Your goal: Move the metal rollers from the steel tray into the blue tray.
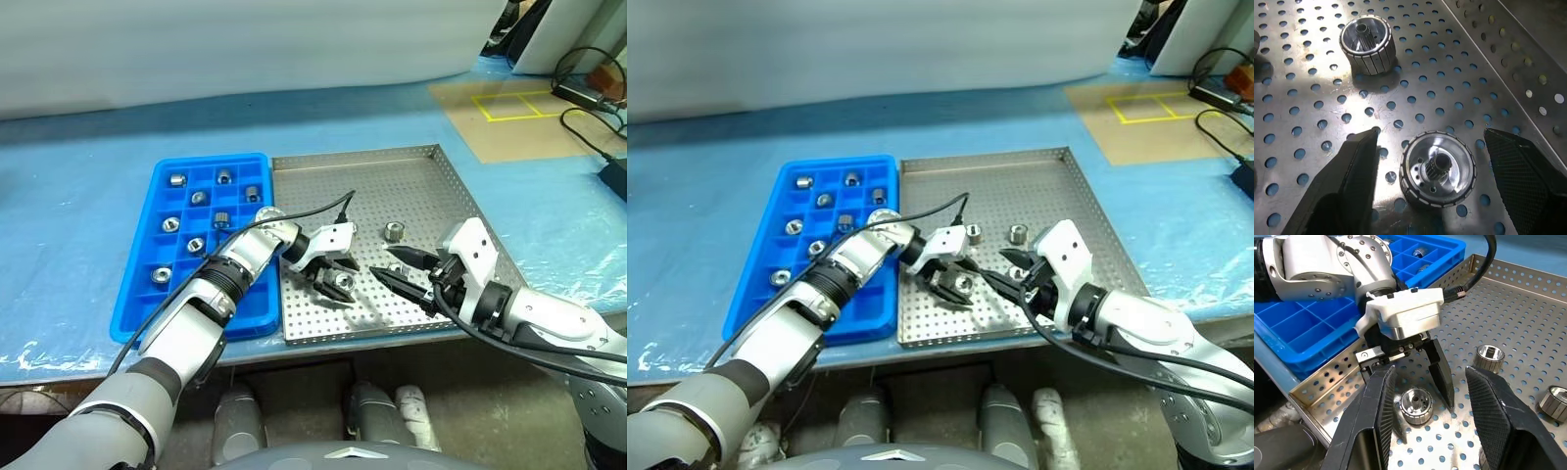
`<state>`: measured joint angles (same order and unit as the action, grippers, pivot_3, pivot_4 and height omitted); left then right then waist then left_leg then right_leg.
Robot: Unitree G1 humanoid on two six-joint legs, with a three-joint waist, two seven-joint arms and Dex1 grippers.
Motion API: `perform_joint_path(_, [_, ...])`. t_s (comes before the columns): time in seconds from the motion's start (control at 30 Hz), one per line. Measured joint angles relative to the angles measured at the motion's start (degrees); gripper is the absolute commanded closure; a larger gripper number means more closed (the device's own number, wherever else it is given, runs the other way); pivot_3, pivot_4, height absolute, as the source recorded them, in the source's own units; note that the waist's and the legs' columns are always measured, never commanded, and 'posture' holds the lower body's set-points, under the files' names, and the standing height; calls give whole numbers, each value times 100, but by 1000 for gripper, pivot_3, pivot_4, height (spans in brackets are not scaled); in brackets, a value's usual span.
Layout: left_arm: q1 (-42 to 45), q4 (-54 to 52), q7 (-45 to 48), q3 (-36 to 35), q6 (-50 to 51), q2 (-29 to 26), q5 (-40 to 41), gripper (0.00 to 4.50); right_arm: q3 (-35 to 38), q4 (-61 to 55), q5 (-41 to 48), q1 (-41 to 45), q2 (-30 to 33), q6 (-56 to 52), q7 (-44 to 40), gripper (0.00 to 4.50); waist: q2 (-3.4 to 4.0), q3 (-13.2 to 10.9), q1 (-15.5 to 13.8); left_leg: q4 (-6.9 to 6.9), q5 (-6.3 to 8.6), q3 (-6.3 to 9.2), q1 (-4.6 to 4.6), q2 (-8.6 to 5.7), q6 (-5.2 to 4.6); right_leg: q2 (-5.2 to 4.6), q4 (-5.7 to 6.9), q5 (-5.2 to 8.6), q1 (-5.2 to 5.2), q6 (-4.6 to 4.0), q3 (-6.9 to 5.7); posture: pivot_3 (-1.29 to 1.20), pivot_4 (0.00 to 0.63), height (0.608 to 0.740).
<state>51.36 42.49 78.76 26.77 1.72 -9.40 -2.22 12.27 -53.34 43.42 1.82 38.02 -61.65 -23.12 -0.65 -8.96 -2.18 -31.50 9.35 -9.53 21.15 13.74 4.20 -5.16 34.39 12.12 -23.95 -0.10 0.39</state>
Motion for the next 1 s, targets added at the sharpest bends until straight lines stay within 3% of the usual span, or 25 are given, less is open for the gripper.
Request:
perform_joint_path(0.23, [16,39,136,21,106,17,-139,830,-165,-455,707,-30,51,-374,806,2100,1,1,-8,24,-2,-2,2,0,4,1,-27,0,1,2,-3,-357,150,740])
perform_joint_path(0.33, [54,182,7,16,84,154,-169,830,-37,-456,881,-181,268,-367,790,2100,4,2,-28,27,2,-2,5,-1,-1,0,-53,-5,16,9,-6,-362,150,740])
perform_joint_path(0.5, [54,334,-149,-16,-106,241,-174,2077,200,-447,877,-453,477,-220,758,2100,4,3,-12,28,6,-3,2,-1,-7,0,-66,-7,24,12,-8,-366,150,740])
perform_joint_path(0.53, [54,382,-211,-27,-138,252,-177,2077,196,-450,878,-515,512,-193,779,2100,4,3,-13,29,6,-3,2,-1,-7,0,-66,-7,24,12,-8,-367,150,740])
perform_joint_path(0.63, [54,433,-203,-35,-289,212,-181,2748,193,-452,878,-580,560,-86,825,2100,4,3,-10,29,6,-3,0,-1,-7,0,-66,-7,24,13,-7,-366,150,740])
perform_joint_path(0.87, [52,495,-376,-101,-429,185,-179,2759,162,-452,859,-667,566,80,887,2100,5,3,-3,27,6,-3,-1,-1,-7,-1,-66,-8,26,14,-7,-360,150,740])
perform_joint_path(1.0, [22,312,-489,-480,58,49,78,2759,94,-452,960,-665,559,169,961,2100,5,2,5,28,5,-4,6,-1,-5,0,-65,-9,14,15,-6,-349,150,740])
